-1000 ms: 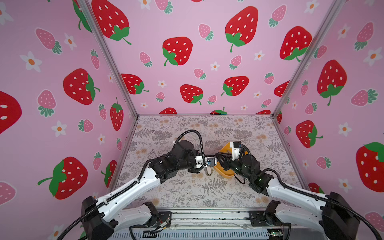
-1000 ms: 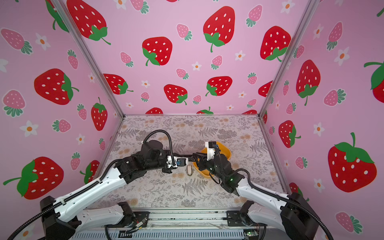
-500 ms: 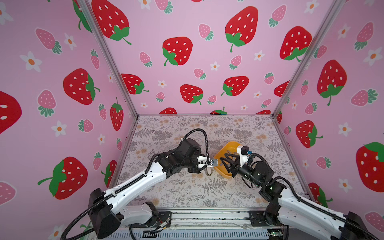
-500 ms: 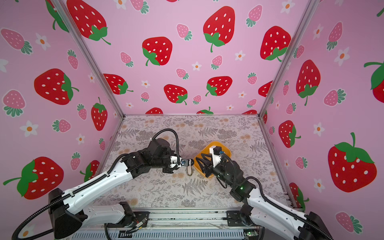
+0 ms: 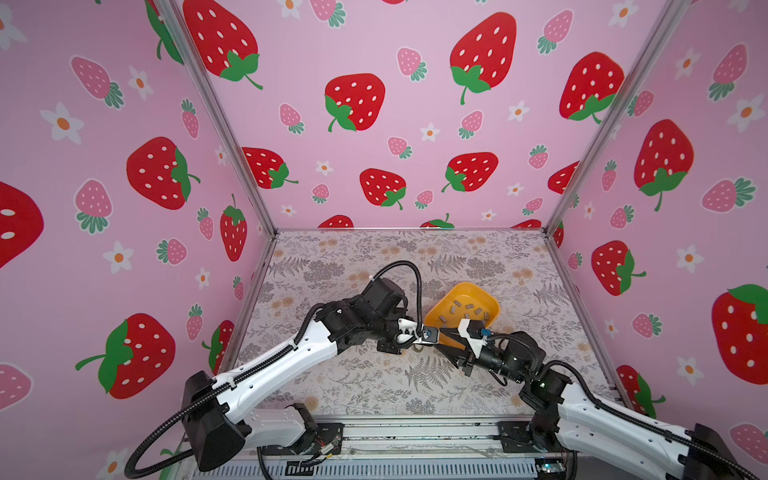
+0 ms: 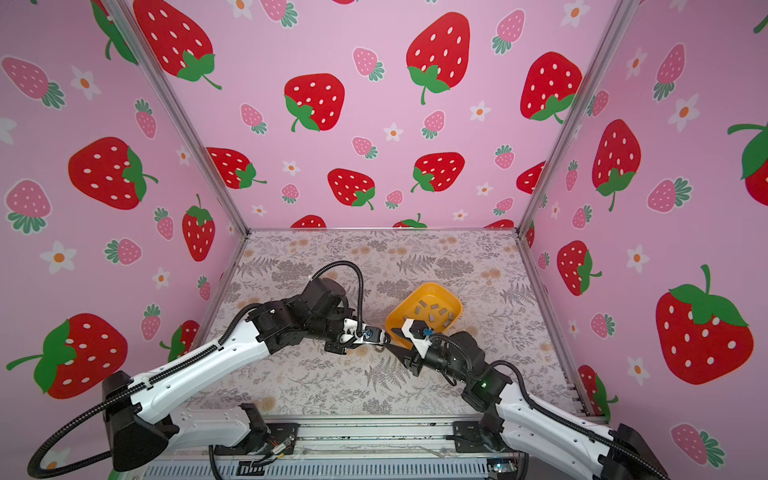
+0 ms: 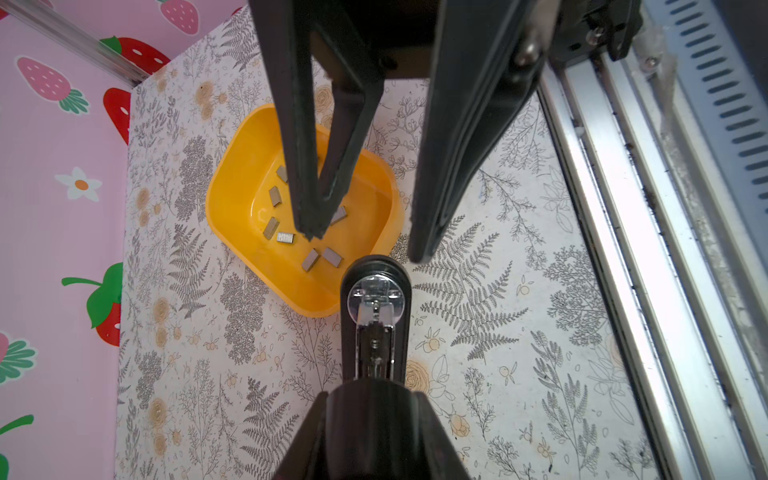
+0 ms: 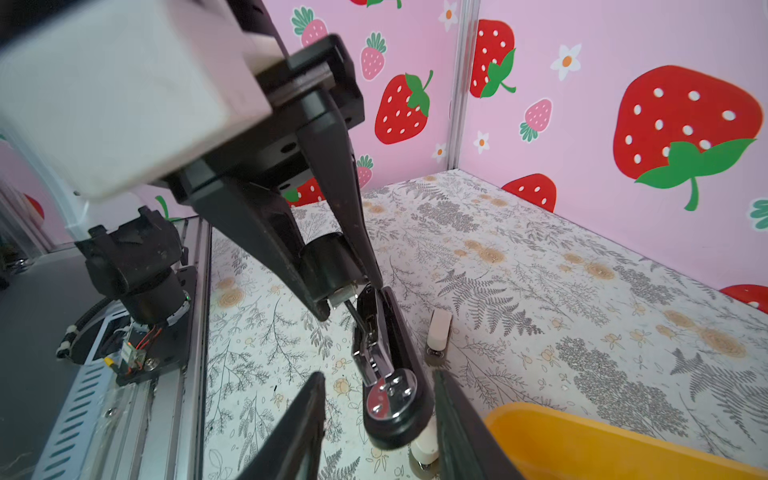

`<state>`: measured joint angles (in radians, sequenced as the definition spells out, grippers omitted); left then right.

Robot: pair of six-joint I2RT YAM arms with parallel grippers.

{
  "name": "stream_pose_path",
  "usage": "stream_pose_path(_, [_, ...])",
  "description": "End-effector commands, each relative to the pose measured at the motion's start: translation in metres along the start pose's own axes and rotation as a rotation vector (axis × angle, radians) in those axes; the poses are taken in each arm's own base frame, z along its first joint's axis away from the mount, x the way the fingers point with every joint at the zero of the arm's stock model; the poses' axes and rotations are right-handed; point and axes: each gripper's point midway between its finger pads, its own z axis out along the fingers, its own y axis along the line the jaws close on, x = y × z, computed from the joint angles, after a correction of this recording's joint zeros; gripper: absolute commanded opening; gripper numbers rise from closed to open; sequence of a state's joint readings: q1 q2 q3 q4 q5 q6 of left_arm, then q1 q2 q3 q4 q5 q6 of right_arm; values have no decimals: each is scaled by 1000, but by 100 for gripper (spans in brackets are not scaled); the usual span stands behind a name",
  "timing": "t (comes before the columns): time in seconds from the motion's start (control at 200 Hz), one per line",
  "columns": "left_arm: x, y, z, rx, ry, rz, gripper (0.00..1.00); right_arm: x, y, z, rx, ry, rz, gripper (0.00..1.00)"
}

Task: Load the staples into the stapler

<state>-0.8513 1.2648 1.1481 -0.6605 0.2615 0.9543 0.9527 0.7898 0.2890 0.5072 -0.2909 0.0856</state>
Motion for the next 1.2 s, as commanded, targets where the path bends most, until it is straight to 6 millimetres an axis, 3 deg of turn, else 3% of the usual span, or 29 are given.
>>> stream_pose_path(0.0, [-25,11,-16,-34,-76,69,0,-9,8,9,-36,-8,-63,45])
stream_pose_path(0.27, [-27,3,-15,-4,-84,88,0,-8,16,21,-49,11,-93,42])
stream_pose_path(0.29, [-27,2,-15,0,-86,89,0,0,17,25,-51,38,-89,41])
stream_pose_path(0.69, [-40,-7,-25,42,-155,93,0,17,15,41,-33,109,-107,32])
stream_pose_path(1.196, [-59,-8,-63,30,-351,98,0,43,2,52,27,205,-138,30])
